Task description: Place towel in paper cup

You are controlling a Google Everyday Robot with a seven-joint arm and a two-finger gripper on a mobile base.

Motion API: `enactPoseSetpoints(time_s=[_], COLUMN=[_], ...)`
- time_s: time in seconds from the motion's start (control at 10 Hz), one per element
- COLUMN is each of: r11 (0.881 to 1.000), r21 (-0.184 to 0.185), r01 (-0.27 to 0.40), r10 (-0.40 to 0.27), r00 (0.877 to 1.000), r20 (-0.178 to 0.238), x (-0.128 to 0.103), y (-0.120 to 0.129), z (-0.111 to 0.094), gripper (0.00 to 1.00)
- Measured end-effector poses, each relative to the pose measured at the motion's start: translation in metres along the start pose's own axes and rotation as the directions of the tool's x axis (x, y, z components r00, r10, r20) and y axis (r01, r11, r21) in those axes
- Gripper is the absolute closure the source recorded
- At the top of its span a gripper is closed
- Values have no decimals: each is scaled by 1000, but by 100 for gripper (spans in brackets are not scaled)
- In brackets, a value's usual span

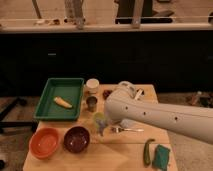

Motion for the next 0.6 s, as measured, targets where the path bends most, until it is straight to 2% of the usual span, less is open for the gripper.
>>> enactPoseSetpoints(time_s=[0.3, 0.6], r11=[1000, 999], r21=[-9, -40], r01=[5, 17], r10=[-5, -18], r00=[1000, 1000], r20=[-5, -21], x=[6, 8], y=[-29, -50], z=[13, 32], gripper=[100, 100])
